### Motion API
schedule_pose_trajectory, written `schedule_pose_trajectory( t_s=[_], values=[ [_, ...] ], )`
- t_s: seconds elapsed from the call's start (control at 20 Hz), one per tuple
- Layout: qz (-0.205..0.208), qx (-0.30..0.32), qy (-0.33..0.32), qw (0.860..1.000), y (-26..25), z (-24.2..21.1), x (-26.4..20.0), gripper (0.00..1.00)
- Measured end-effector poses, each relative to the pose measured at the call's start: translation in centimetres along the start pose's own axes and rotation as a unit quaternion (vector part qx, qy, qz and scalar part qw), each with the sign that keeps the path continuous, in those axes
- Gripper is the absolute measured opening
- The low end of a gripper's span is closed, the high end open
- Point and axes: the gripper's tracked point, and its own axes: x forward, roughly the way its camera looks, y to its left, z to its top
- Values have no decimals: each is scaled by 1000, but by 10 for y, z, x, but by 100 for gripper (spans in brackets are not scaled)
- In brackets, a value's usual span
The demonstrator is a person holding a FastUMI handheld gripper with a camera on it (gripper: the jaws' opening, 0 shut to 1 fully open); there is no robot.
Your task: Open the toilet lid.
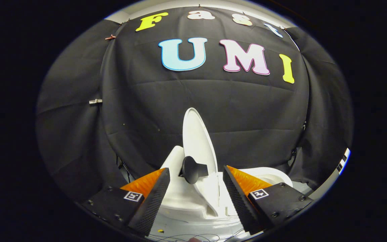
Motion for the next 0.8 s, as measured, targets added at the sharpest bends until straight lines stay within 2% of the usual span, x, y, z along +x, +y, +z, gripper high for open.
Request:
schedule_pose_trajectory(
  t_s=[0.35,0.55,0.8],
  values=[
    [34,-5,-14,999,-19,21,-24,99],
    [43,-20,-47,998,-82,32,-40,99],
    [25,-24,-62,997,-174,25,-42,99]
  ],
)
